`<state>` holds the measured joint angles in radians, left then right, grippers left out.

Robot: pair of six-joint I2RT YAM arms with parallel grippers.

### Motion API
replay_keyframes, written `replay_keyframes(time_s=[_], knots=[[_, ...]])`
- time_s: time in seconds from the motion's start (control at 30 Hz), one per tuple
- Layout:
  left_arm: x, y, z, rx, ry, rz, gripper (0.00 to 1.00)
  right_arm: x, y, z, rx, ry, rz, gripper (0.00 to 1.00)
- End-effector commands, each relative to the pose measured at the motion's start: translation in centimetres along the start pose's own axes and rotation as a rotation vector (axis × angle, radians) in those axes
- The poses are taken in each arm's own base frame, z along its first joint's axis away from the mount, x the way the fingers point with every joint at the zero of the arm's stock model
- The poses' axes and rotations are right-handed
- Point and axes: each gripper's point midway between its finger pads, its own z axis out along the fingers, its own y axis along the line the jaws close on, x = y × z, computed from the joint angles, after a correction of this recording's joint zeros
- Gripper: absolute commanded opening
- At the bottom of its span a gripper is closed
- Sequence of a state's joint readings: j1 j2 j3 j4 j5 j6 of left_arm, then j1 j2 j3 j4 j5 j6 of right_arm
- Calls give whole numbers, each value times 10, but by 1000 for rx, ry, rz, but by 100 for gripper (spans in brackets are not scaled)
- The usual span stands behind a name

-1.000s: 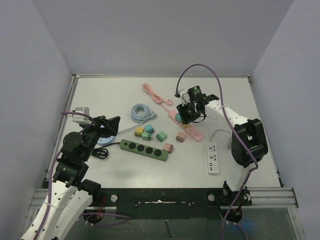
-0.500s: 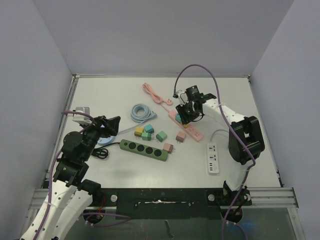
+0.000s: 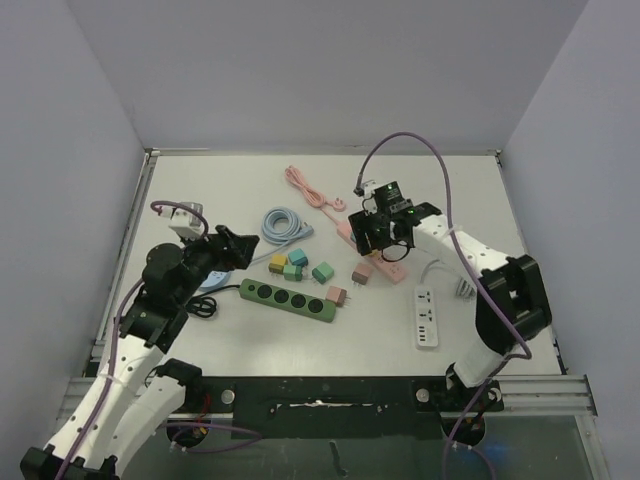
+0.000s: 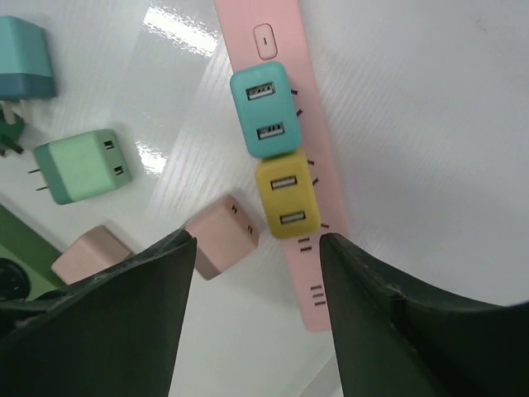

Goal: Insert the plug

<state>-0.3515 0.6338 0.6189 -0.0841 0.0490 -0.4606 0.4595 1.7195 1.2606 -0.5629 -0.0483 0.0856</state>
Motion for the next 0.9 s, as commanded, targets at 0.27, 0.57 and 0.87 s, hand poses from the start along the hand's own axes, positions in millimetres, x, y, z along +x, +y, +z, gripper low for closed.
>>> replay_keyframes(time_s=[0.27,0.57,0.87], knots=[[85,-74,64,197,350,-128,76,24,-27,-76,185,-376,561,64],[185,-129,128,59,611,116,74,82,-45,-93,212,-511,885,63],[256,-135,157,7,802,155,69,99,-53,-116,227,-610,955,63]])
